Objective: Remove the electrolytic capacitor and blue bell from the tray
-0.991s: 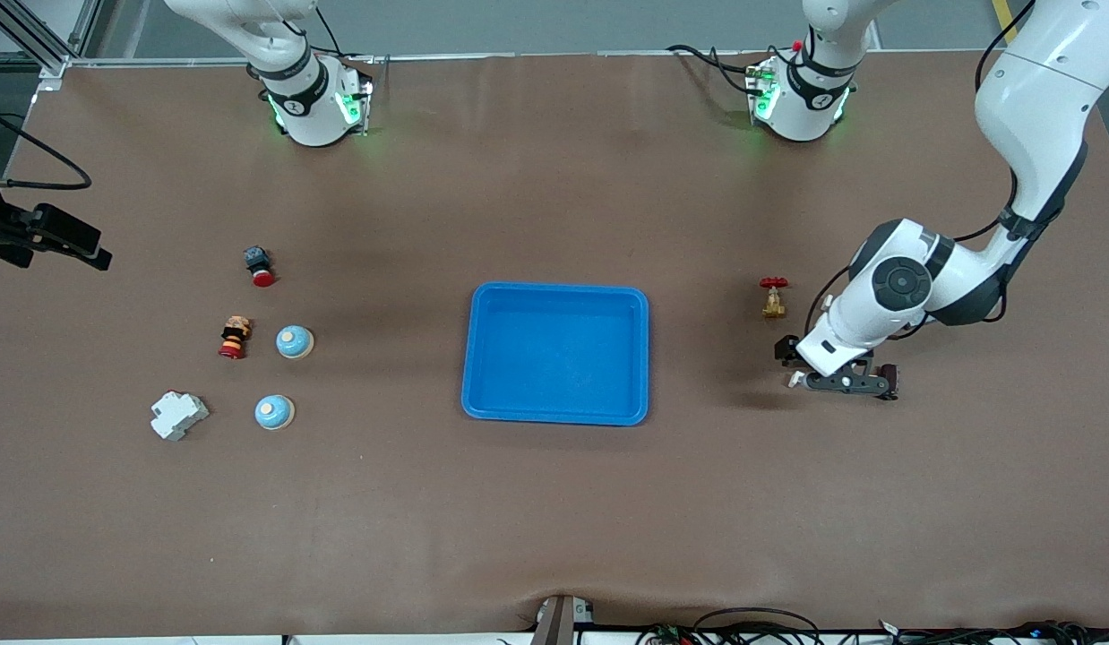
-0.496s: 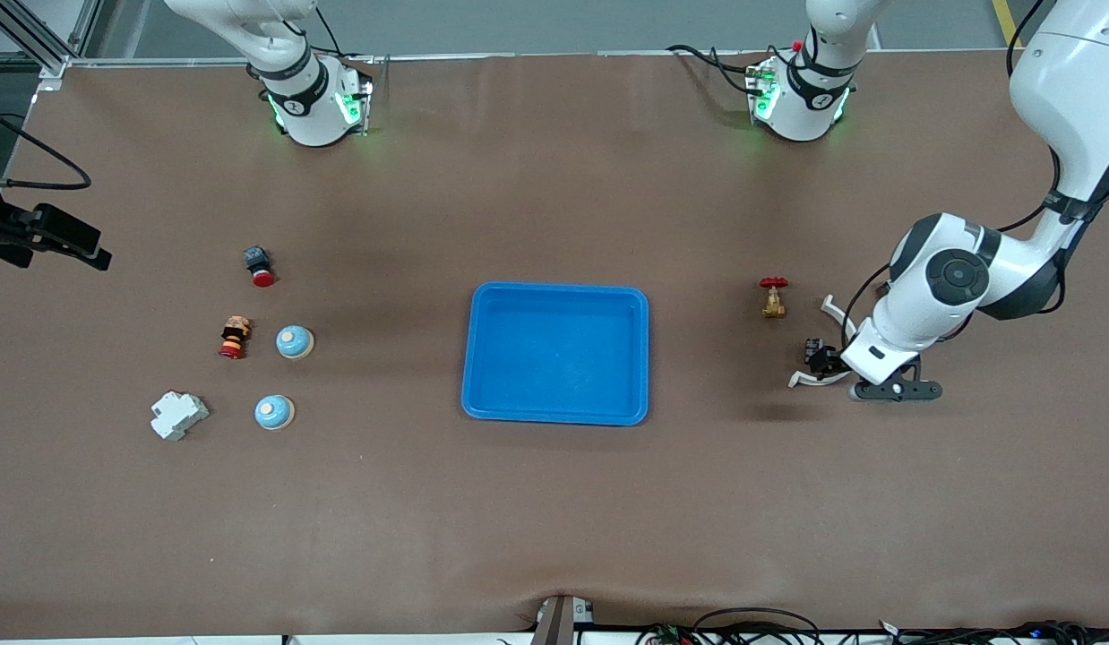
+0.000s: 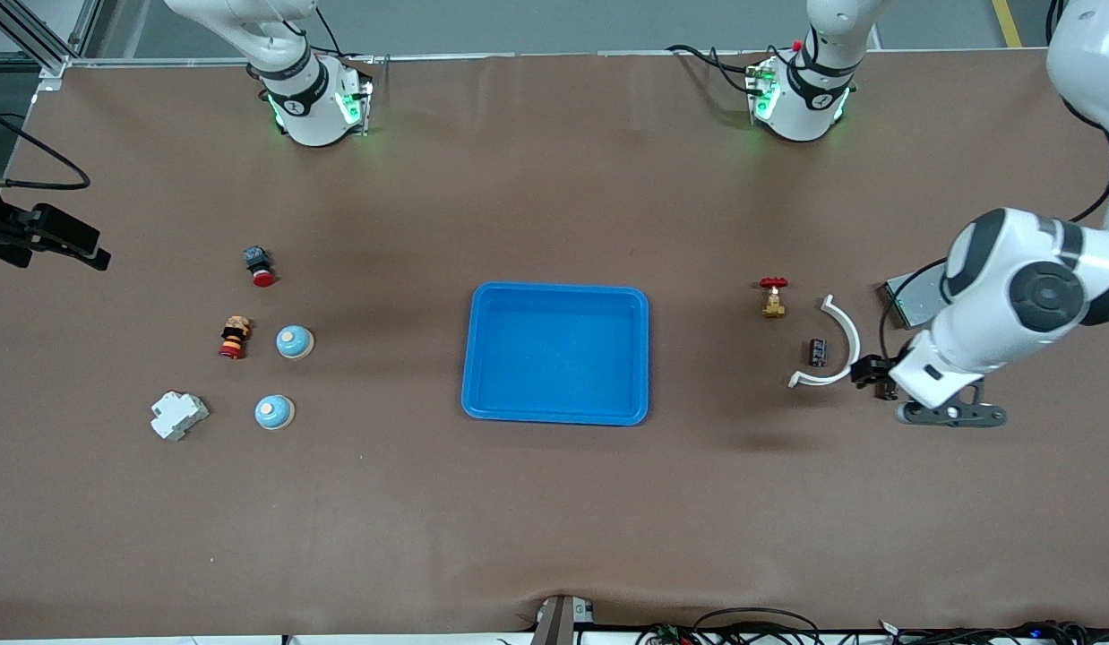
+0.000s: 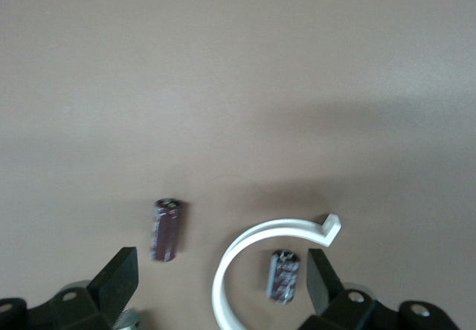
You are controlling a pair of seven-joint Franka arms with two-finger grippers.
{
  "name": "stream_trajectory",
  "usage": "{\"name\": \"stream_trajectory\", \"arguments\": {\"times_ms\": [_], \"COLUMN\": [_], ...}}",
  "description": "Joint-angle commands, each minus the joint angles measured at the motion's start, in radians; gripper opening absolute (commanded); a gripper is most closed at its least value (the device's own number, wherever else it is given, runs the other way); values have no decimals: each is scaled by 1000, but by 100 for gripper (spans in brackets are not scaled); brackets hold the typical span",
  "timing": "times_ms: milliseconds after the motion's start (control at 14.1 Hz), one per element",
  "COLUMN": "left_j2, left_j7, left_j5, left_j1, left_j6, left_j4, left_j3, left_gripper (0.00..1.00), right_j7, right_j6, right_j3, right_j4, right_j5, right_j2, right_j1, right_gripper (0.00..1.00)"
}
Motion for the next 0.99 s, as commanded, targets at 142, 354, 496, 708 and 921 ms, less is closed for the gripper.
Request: {"name": "stream_trajectory", "arguments": {"times_ms": [142, 354, 496, 708, 921], "left_j2": [-1, -22, -50, -128, -213], "left_j7": [187, 265, 324, 388, 390], "left_j5": [-102, -142, -172, -273, -335], "left_j1": [13, 73, 98, 180, 191], "left_j6": [-215, -350, -415, -441, -450], "left_j4": [190, 273, 313, 314, 324], "left_j3": [1, -13, -14, -18, -7], "left_gripper": [100, 100, 100, 100, 100], "right_j7": [0, 0, 0, 0, 4], "right_j6": [6, 6, 6, 3, -6], "right_j3": [8, 9, 9, 11, 9], "right_j4": [-5, -5, -5, -5, -5], "right_j5": [-47, -51, -51, -51, -51], "right_j2": [-17, -17, -17, -17, -17], "right_j1": [-7, -7, -7, -7, -7], "right_gripper": [100, 100, 100, 100, 100]}}
